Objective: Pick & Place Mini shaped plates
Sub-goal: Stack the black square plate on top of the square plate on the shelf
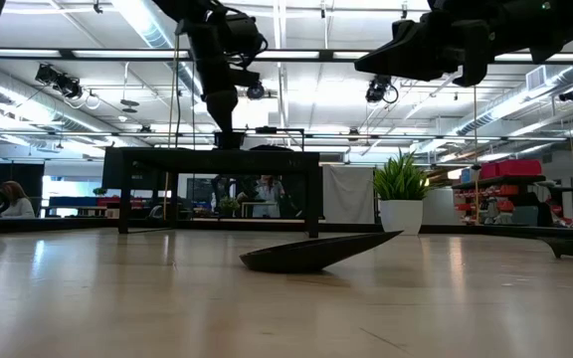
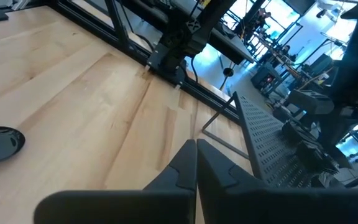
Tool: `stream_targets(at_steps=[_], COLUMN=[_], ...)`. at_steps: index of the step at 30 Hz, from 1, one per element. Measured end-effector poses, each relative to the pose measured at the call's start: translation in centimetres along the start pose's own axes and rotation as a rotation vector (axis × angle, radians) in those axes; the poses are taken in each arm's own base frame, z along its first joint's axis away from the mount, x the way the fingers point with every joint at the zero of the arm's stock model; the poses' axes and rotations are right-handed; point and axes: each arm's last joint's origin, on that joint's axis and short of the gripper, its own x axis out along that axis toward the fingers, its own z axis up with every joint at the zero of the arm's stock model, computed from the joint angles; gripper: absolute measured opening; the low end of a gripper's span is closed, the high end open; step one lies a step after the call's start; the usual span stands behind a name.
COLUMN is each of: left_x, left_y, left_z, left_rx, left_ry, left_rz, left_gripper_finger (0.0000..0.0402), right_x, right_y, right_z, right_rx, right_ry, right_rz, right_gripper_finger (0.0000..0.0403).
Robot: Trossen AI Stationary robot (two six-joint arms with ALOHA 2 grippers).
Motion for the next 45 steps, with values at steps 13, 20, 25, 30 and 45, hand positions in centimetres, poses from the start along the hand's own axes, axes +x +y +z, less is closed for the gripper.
stream_targets(at_steps=[13,20,25,30,45], left_x=[1.7,1.7,1.7,1.4,-7.1], left_y=[-0.5,-0.6,-0.7,-0.8,1.2], left_z=[0.0,0.1,0.1,0.0,0.4], left_rx=[-0.012,-0.022,-0.021,-0.015,-0.178], left_ry=[0.061,0.080,0.070,0.073,-0.206], left_rz=[-0.012,0.032,0.001,-0.043,-0.125], left_gripper_finger=[0.0019,0.0042,0.0094,0.0166,0.0192], right_x=[0.0,0.0,0.0,0.0,0.0], right_y=[0.0,0.0,0.0,0.0,0.0], right_z=[0.0,0.0,0.0,0.0,0.1], right_rx=[0.025,0.025,0.022,0.022,0.138], right_ry=[-0.002,-0.002,-0.002,-0.002,-0.009], right_rz=[-0.001,-0.001,-0.001,-0.001,-0.004], right_gripper_finger=[0.0006,0.0006,0.0006,0.0006,0.0012])
